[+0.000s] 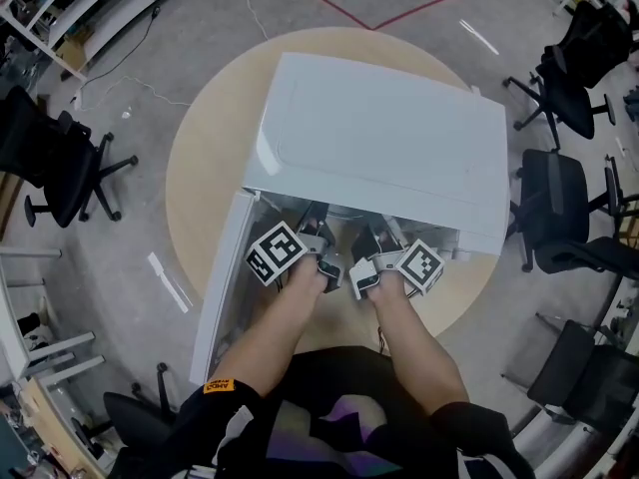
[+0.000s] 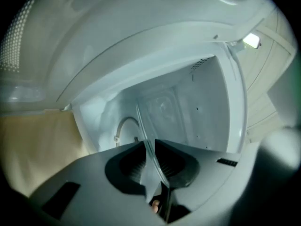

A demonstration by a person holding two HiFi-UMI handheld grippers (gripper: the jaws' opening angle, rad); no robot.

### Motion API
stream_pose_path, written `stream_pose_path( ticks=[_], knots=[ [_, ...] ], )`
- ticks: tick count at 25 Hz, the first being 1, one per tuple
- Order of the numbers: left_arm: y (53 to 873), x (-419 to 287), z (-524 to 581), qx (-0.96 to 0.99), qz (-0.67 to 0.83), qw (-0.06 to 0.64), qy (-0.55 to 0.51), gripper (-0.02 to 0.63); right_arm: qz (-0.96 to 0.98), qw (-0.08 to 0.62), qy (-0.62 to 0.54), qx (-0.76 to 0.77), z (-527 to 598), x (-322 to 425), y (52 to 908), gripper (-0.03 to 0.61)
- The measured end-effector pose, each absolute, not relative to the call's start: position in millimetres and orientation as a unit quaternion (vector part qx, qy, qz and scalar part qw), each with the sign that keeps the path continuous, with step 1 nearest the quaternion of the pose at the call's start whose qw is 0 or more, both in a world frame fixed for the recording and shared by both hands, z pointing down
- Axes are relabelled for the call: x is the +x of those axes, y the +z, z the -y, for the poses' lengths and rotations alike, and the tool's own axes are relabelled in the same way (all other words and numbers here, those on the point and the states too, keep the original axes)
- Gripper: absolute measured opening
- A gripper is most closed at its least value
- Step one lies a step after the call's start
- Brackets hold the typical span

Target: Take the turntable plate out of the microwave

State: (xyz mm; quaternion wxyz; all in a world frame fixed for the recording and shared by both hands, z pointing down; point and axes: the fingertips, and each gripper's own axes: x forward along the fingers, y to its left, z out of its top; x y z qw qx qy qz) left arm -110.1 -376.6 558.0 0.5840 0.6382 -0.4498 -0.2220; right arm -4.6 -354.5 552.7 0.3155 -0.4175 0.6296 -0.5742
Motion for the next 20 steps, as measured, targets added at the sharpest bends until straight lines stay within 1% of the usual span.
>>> stream_pose_path(
  ticks=[4, 20],
  knots=[
    [542, -109, 366, 0.646, 0.445, 0.578, -0.225, 0.104, -0.647, 0.327, -0.557, -0.405, 346, -6, 530, 0.058],
    [501, -117, 273, 0.666, 0.430, 0.560, -0.243, 0.106, -0.675, 0.313, -0.530, -0.406, 253, -12, 492, 0.063]
  ],
)
